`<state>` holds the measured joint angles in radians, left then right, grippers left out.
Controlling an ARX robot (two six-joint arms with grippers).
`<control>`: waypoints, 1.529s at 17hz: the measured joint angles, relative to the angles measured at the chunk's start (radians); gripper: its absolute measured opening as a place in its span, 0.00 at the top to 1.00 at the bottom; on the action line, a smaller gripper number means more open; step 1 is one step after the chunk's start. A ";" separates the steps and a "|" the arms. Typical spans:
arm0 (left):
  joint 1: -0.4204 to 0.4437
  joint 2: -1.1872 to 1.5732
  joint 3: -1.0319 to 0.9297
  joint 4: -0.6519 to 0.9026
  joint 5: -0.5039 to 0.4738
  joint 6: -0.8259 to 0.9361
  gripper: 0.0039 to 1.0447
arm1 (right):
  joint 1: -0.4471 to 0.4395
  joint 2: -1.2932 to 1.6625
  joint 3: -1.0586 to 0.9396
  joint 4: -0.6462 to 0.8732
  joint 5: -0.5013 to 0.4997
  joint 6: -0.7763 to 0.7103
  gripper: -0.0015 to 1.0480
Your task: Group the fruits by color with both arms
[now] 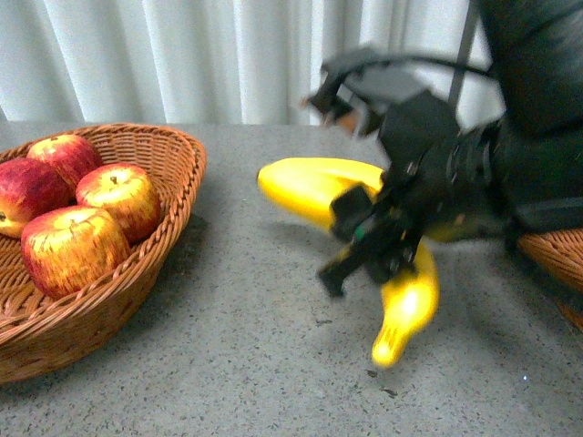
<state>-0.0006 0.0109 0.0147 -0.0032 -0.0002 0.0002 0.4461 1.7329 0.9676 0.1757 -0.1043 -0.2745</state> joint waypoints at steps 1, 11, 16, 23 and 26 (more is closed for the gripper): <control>0.000 0.000 0.000 0.000 0.000 0.000 0.06 | -0.032 -0.038 0.014 0.013 -0.010 0.013 0.66; 0.000 0.000 0.000 0.000 0.000 0.000 0.06 | -0.677 -0.213 -0.119 0.040 -0.146 -0.323 0.66; 0.000 0.000 0.000 0.000 0.000 0.000 0.06 | -0.679 -0.299 -0.187 -0.018 -0.235 -0.407 0.46; 0.000 0.000 0.000 0.000 0.000 0.000 0.06 | -0.376 -0.208 0.103 -0.024 -0.167 -0.266 0.06; 0.000 0.000 0.000 0.000 0.000 0.000 0.06 | -0.173 -0.004 0.240 -0.031 -0.174 -0.141 0.06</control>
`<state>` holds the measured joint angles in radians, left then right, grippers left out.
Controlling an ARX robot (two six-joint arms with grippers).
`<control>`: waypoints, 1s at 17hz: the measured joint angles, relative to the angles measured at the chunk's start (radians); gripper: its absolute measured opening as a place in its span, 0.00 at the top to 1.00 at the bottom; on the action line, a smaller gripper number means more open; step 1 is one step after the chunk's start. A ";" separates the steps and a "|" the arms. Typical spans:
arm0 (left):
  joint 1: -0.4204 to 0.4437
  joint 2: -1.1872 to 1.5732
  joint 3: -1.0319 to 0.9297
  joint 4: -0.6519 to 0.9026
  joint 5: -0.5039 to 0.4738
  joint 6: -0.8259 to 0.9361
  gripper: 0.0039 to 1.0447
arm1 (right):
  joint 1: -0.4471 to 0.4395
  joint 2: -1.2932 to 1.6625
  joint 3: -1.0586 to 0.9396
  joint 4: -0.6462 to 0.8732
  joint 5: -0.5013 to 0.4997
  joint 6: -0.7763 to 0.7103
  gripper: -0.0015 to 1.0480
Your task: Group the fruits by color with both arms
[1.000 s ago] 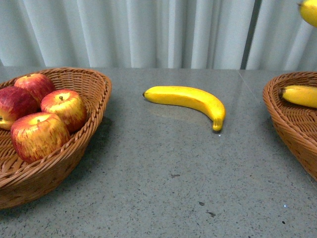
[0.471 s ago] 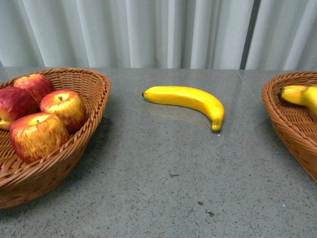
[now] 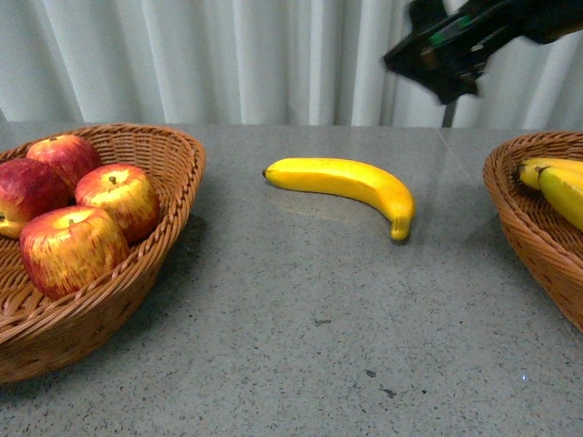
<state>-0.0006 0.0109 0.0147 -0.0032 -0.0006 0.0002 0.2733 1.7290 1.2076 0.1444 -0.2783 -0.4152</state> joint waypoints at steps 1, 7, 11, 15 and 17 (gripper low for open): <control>0.000 0.000 0.000 0.000 0.000 0.000 0.06 | 0.088 0.139 0.126 -0.036 0.008 0.046 0.06; 0.000 0.000 0.000 0.000 0.000 0.000 0.06 | 0.115 0.279 0.261 -0.091 0.037 0.054 0.06; 0.000 0.000 0.000 0.000 0.000 0.000 0.06 | 0.116 0.335 0.309 -0.121 0.037 0.061 0.06; 0.000 0.000 0.000 0.000 0.000 0.000 0.06 | 0.119 0.384 0.349 -0.151 0.045 0.060 0.06; 0.000 0.000 0.000 0.000 0.000 0.000 0.06 | 0.119 0.410 0.372 -0.170 0.049 0.060 0.06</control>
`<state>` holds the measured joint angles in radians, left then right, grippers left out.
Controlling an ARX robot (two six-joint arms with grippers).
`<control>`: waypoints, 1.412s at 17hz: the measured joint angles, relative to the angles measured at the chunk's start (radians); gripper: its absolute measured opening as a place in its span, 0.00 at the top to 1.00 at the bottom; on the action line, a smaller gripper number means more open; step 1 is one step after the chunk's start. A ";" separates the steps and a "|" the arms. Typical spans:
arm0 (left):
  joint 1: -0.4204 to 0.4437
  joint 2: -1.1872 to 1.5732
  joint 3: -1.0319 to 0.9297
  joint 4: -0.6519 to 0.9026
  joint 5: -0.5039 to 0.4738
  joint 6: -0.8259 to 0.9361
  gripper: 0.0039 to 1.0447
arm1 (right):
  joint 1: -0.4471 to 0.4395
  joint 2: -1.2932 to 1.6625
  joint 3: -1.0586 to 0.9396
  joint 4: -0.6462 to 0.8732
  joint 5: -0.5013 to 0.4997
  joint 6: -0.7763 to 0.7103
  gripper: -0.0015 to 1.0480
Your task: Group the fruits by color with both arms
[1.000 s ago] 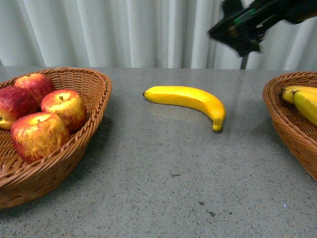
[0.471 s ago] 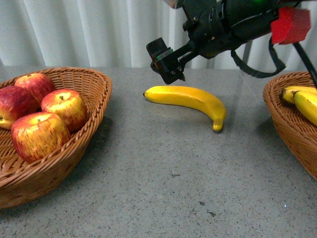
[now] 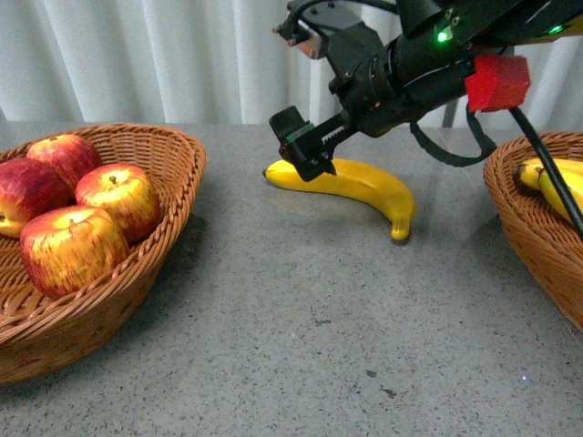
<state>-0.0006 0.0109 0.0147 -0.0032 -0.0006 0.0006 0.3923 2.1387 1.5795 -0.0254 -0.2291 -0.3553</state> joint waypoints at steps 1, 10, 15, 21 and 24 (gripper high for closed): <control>0.000 0.000 0.000 0.000 0.000 0.000 0.06 | -0.001 0.014 0.013 -0.009 0.003 -0.001 0.06; 0.000 0.000 0.000 0.000 0.000 0.000 0.06 | -0.063 0.180 0.212 -0.143 0.085 0.060 0.69; 0.000 0.000 0.000 0.000 0.000 0.000 0.06 | -0.115 0.087 0.098 -0.002 -0.008 0.172 0.69; 0.000 0.000 0.000 0.000 0.000 0.000 0.06 | -0.312 -0.306 -0.218 0.200 -0.169 0.354 0.69; 0.000 0.000 0.000 0.000 0.000 0.000 0.06 | -0.496 -0.454 -0.408 0.126 -0.169 0.206 0.69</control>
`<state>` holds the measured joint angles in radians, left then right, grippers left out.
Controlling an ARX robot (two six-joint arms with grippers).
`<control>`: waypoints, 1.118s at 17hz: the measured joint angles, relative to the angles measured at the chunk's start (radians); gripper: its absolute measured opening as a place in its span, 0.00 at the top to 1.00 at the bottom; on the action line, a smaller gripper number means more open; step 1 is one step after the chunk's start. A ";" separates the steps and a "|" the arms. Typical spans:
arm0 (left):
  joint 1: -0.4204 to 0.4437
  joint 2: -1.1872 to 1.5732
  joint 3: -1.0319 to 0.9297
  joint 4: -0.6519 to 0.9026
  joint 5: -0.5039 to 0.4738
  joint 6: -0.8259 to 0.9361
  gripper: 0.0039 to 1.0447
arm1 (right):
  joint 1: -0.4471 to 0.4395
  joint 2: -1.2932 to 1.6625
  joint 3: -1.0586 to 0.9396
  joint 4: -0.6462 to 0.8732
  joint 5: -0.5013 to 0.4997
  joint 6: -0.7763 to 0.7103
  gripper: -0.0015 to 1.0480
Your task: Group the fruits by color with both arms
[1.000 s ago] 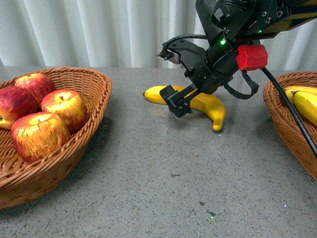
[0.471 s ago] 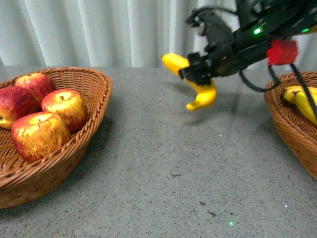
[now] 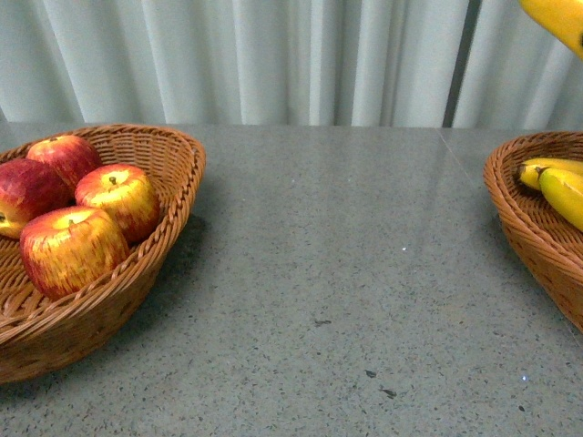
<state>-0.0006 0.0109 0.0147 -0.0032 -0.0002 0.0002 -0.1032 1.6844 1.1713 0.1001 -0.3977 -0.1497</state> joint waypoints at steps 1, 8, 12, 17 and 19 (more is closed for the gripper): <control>0.000 0.000 0.000 0.000 0.000 0.000 0.06 | -0.055 -0.032 -0.043 -0.019 -0.005 -0.056 0.69; 0.000 0.000 0.000 0.000 0.000 0.000 0.06 | -0.205 -0.138 -0.261 -0.057 -0.074 -0.388 0.52; 0.000 0.000 0.000 0.000 0.000 0.000 0.06 | -0.197 -0.217 -0.266 -0.031 -0.134 -0.381 0.07; 0.000 0.000 0.000 0.000 0.000 0.000 0.06 | -0.130 -0.509 -0.330 0.112 -0.299 -0.081 0.06; 0.000 0.000 0.000 0.000 0.000 0.000 0.06 | -0.123 -0.536 -0.346 0.111 -0.307 -0.059 0.06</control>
<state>-0.0006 0.0109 0.0147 -0.0036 -0.0002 0.0006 -0.2264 1.1484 0.8249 0.2111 -0.7052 -0.2089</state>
